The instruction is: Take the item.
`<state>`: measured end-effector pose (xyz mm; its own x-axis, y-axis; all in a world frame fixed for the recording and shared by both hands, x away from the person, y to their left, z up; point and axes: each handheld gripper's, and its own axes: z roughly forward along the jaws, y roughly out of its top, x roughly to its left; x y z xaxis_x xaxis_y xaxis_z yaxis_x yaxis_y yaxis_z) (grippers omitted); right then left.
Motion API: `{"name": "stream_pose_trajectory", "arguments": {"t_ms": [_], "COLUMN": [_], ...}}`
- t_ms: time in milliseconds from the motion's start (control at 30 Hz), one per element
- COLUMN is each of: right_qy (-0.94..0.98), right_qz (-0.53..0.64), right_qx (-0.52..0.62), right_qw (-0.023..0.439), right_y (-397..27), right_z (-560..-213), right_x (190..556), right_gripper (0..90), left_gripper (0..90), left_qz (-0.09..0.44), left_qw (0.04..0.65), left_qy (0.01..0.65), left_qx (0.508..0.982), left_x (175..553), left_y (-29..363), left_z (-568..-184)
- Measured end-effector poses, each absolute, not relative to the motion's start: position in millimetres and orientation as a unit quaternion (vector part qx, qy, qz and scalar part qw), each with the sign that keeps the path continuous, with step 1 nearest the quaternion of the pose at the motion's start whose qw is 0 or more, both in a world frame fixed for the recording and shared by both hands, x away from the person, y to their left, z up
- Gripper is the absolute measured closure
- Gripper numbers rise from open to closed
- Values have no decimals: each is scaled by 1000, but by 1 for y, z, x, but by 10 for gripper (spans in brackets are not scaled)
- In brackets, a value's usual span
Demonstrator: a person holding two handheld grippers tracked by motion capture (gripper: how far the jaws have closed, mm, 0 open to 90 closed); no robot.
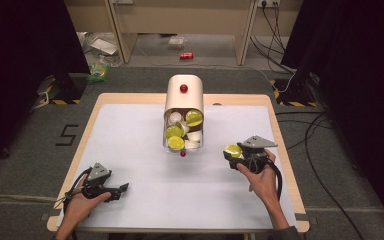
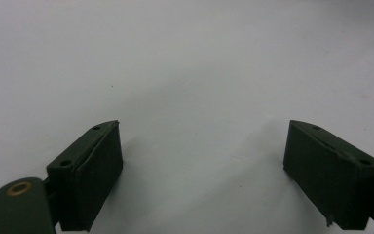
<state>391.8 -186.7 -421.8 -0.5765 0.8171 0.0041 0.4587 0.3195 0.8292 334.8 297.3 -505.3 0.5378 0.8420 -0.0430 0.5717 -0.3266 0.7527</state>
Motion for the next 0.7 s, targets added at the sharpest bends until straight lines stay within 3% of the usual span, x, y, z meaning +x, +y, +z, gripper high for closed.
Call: {"name": "stream_pose_trajectory", "arguments": {"t_ms": [700], "right_qy": [787], "right_qz": [395], "right_qx": [430], "right_qw": [200], "right_y": [-201], "right_z": [-447], "right_x": [392], "right_gripper": [381], "left_gripper": [137], "left_qz": [185], "left_qw": [371], "left_qy": [445], "left_qx": [794], "left_x": [335], "left_y": [298], "left_z": [-505]}}
